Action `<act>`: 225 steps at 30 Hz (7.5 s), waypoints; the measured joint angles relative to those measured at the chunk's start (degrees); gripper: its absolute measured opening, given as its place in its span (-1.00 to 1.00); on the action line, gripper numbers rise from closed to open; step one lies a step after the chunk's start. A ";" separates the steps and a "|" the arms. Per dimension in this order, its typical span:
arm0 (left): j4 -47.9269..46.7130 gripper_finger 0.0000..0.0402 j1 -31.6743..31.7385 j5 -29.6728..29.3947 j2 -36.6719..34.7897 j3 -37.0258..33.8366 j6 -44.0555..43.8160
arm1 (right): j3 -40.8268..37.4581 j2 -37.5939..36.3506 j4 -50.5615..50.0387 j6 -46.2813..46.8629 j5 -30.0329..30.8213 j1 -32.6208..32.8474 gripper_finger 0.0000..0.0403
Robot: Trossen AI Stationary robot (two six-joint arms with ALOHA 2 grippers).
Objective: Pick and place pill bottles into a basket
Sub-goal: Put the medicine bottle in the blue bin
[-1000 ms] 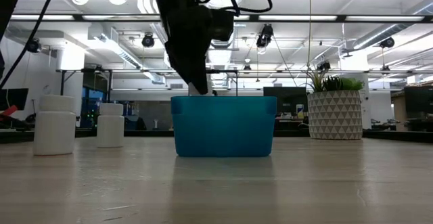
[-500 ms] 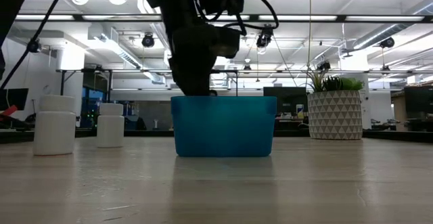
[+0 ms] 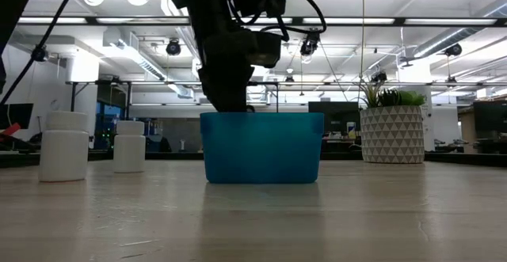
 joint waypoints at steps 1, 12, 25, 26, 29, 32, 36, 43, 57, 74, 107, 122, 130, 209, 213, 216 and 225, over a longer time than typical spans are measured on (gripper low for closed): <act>0.01 -0.28 0.00 -0.40 0.00 0.00 -0.04 | 0.00 0.00 0.00 -0.07 0.00 0.00 -0.66; 0.10 0.10 0.17 -0.34 -0.13 0.57 -0.39 | 0.00 0.01 0.00 -0.12 0.02 0.00 -0.66; 0.09 0.12 0.03 1.63 -5.70 4.27 -0.97 | 0.00 -0.02 0.02 0.32 0.06 0.00 -0.66; 0.18 0.13 0.02 1.61 -6.78 4.54 -1.74 | 0.00 -0.02 0.02 0.33 0.06 0.00 -0.66; -0.29 0.13 -0.05 1.59 -10.10 5.60 -3.13 | 0.00 -0.02 0.02 0.34 0.07 0.00 -0.66; -1.43 0.13 -0.13 1.59 -13.90 5.92 -3.56 | 0.00 -0.02 0.02 0.36 0.07 -0.01 -0.66; -4.00 0.13 -0.36 1.60 -19.24 6.16 -3.39 | 0.01 0.22 0.30 0.33 0.15 -0.07 -0.66; -12.16 0.13 -0.78 1.52 -28.12 6.01 -3.39 | 0.02 1.13 0.51 0.32 0.18 -0.24 -0.66; -22.76 0.13 -8.05 2.60 -31.67 4.17 -4.94 | 0.02 2.25 0.57 1.43 0.03 -0.24 -0.66; -17.44 0.13 -14.29 2.77 -32.75 -10.71 -9.33 | 0.02 3.02 0.68 3.31 -0.02 -0.26 -0.66; -1.14 0.13 -16.11 2.41 -36.12 -32.83 -15.36 | 0.02 4.17 0.37 2.92 0.02 -0.24 -0.66; -0.65 0.13 -16.11 2.44 -34.40 -34.99 -15.36 | 0.02 4.46 0.44 2.90 0.09 -0.24 -0.66; 3.45 0.13 -16.05 2.47 -34.40 -38.07 -17.37 | 0.02 4.46 0.44 2.90 0.09 -0.24 -0.66; -15.05 -0.18 -8.94 1.15 -21.89 -4.57 -2.50 | 0.02 4.00 -1.35 2.63 -0.52 -0.24 -0.66; -15.21 -0.18 -7.60 2.34 -18.93 -1.76 -0.33 | 0.02 2.95 -1.34 2.58 -0.46 -0.24 -0.66; -16.35 -0.18 -6.96 2.68 -16.81 0.70 1.28 | 0.02 1.90 -1.50 2.40 -0.44 -0.24 -0.66; -18.04 -0.18 -4.86 4.04 -11.60 7.35 5.41 | 0.01 -0.83 -4.37 1.17 -0.23 -0.27 -0.66</act>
